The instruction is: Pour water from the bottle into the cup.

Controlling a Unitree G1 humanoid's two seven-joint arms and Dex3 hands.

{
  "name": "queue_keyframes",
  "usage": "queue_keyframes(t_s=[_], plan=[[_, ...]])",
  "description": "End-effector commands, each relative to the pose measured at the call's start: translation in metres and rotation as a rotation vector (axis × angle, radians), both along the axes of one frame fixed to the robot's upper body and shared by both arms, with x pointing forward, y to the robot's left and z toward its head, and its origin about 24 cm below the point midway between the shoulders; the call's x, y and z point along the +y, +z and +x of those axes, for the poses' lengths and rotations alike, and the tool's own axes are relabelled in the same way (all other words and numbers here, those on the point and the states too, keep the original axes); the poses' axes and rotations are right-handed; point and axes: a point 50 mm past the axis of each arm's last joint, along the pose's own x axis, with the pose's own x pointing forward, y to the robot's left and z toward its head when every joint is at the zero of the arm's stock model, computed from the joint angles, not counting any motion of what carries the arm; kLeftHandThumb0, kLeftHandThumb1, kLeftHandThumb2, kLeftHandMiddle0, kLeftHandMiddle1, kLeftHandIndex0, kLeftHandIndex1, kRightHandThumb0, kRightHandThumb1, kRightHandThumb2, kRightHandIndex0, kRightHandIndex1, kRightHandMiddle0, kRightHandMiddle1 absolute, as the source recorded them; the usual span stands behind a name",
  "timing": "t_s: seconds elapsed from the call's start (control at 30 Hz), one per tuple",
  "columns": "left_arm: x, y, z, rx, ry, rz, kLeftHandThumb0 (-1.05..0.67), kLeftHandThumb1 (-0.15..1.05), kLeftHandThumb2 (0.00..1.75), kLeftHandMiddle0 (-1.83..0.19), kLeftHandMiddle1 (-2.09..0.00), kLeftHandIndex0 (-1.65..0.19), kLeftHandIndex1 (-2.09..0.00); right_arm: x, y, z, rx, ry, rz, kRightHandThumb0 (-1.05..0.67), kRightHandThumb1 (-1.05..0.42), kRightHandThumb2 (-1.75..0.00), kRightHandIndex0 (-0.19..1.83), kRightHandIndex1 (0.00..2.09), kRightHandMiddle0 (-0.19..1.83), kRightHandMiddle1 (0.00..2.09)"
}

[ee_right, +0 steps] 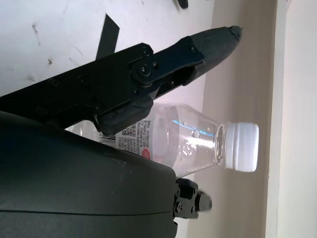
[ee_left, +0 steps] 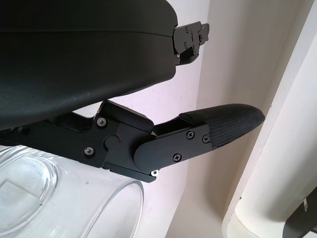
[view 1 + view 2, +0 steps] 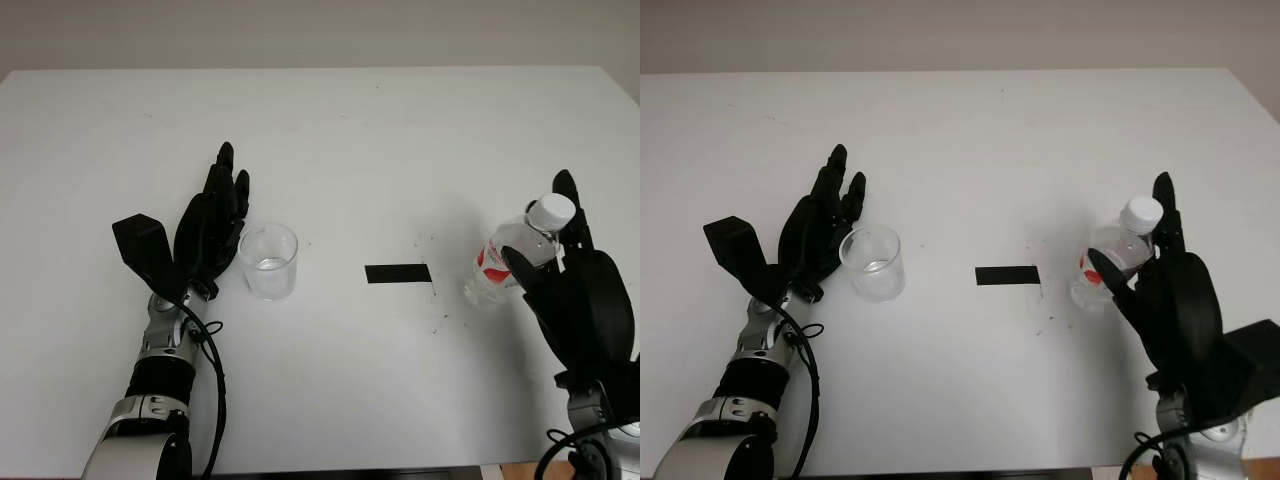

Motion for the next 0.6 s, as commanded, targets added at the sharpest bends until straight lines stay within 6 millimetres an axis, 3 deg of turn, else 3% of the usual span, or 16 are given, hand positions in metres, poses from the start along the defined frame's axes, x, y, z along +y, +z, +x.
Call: queue_keyframes(t_s=[0.0,0.03,0.1,0.2,0.23,0.3,0.37,0.43,0.57], plan=[[0.0036,-0.0083,-0.0047,0.029,0.006,-0.001,-0.86,1.05,0.71,0.18,-0.05,0.19,0.0,0.0035,0.0002,0.0056,0.01,0.021,0.015,-0.79,-0.88,-0.05,-0.09,1.43,0.01,1.04],[0.004,-0.0082,-0.0048,0.03,0.007,-0.002,-0.86,1.05,0.71,0.18,-0.05,0.19,0.0,0.0041,0.0003,0.0075,0.024,0.039,0.017,-0.77,-0.88,-0.05,-0.14,1.68,-0.04,1.37],[0.0045,-0.008,-0.0049,0.032,0.006,-0.002,-0.86,1.05,0.72,0.18,-0.05,0.19,0.0,0.005,0.001,0.0102,0.051,0.071,0.016,-0.75,-0.88,-0.05,-0.17,1.92,-0.09,1.68],[0.0038,-0.0079,-0.0046,0.03,0.009,0.002,-0.86,1.05,0.71,0.17,-0.06,0.19,0.0,0.0059,0.0032,0.0117,0.086,0.083,-0.037,-0.73,-0.91,-0.06,0.14,2.08,0.02,2.01],[0.0033,-0.0078,-0.0045,0.029,0.01,0.002,-0.86,1.05,0.71,0.17,-0.06,0.19,0.0,0.0061,0.0039,0.0119,0.094,0.082,-0.053,-0.74,-0.94,-0.06,0.36,2.09,0.14,2.06],[0.0028,-0.0077,-0.0042,0.029,0.012,-0.004,-0.86,1.05,0.71,0.17,-0.06,0.19,-0.01,0.0069,0.005,0.0123,0.109,0.07,-0.088,-0.75,-0.97,-0.07,0.59,2.09,0.29,2.09],[0.0021,-0.0076,-0.0038,0.029,0.014,-0.008,-0.86,1.05,0.69,0.16,-0.06,0.18,-0.01,0.0072,0.0057,0.0117,0.124,0.071,-0.132,-0.71,-1.03,-0.09,1.01,2.09,0.67,2.09],[0.0014,-0.007,-0.0033,0.028,0.015,-0.008,-0.87,1.05,0.68,0.16,-0.06,0.18,-0.01,0.0082,0.0058,0.0112,0.129,0.06,-0.158,-0.57,-1.04,-0.24,1.38,2.09,1.04,2.09],[0.0017,-0.0067,-0.0028,0.028,0.012,-0.002,-0.87,1.05,0.68,0.16,-0.05,0.18,-0.01,0.0104,0.0063,0.0114,0.126,0.021,-0.185,-0.44,-1.05,-0.37,1.47,2.09,1.22,2.09]])
